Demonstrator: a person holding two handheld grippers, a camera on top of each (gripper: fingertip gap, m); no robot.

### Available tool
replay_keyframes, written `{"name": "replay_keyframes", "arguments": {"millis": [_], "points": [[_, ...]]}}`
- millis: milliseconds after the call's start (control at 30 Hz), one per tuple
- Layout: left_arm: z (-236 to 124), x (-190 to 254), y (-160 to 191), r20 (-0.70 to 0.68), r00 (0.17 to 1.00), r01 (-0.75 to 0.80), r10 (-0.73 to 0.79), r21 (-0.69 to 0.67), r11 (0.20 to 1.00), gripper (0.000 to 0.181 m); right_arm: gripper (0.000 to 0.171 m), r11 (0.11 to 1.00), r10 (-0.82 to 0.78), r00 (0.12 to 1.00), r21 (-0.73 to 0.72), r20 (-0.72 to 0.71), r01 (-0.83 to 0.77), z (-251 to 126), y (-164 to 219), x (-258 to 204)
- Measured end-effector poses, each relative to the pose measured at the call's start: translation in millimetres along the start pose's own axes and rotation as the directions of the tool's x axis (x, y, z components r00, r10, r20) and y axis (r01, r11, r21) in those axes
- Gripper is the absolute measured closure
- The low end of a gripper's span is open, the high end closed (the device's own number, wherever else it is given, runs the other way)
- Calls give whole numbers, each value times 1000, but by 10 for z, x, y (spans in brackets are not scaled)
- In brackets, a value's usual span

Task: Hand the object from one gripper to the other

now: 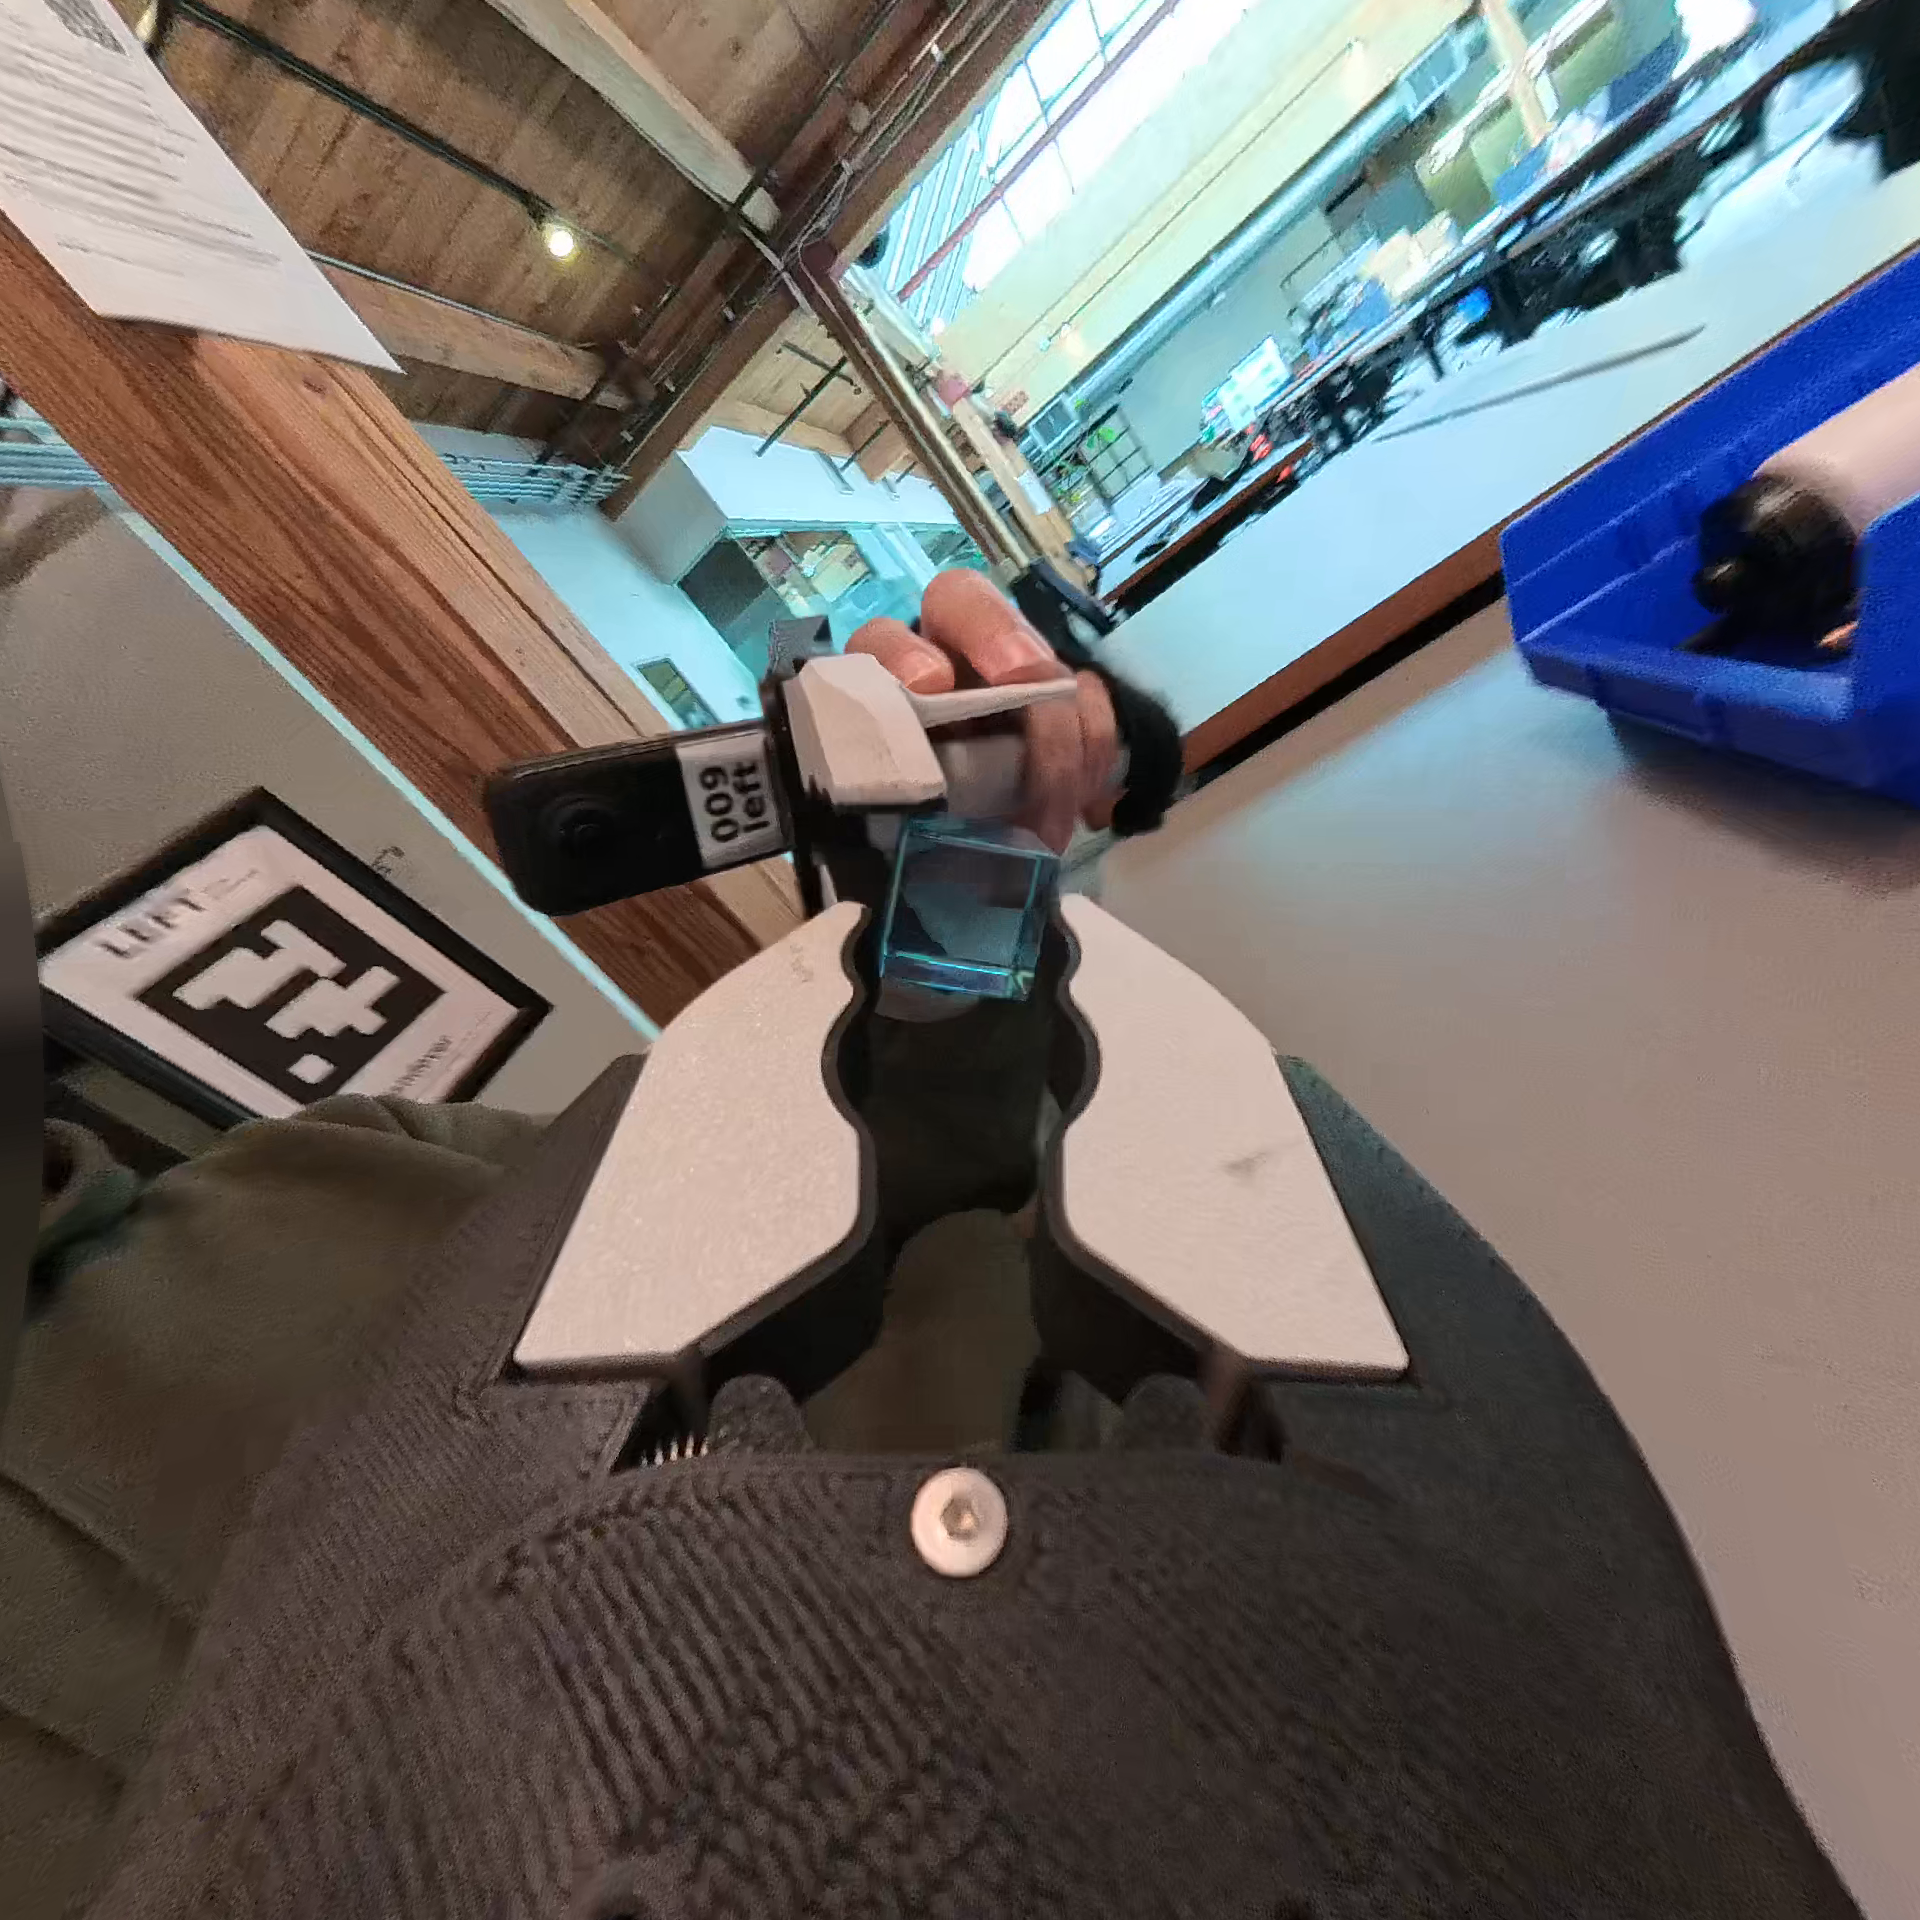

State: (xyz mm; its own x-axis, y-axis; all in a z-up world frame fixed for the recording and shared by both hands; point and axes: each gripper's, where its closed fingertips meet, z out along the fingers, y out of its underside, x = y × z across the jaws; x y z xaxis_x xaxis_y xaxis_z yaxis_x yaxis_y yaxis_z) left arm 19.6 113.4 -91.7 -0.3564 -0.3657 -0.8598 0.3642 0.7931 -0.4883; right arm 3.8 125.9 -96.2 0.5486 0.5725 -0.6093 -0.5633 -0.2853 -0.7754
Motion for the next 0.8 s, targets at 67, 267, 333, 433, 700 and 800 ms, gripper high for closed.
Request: {"name": "replay_keyframes", "arguments": {"millis": [67, 267, 333, 433, 700, 800], "points": [[-4, -63, 3, 47, 992, 115, -116, 31, 993, 140, 142, 986, -165, 981, 3, -102, 166, -69, -88, 98], [-40, -347, 98, -37, 542, 832, -840, 166, 529, 128, 141, 553, -801, 426, -248, -421, 795, -394, -418, 106], [24, -361, 209, -20, 358, 928, -933, 122, 353, 127, 142, 383, -880, 162, -467, -447, 797, -475, -462, 204], [107, -279, 216, 23, 351, 933, -936, 71, 352, 130, 142, 110, -925, -208, -749, -317, 653, -529, -458, 334], [232, -66, 327, 100, 386, 922, -917, -78, 379, 141, 142, -241, -869, -494, -886, 15, 396, -296, -268, 409], [247, 21, 277, 21, 365, 927, -931, -105, 361, 154, 142, -275, -858, -511, -883, 47, 381, -254, -237, 400]]}}
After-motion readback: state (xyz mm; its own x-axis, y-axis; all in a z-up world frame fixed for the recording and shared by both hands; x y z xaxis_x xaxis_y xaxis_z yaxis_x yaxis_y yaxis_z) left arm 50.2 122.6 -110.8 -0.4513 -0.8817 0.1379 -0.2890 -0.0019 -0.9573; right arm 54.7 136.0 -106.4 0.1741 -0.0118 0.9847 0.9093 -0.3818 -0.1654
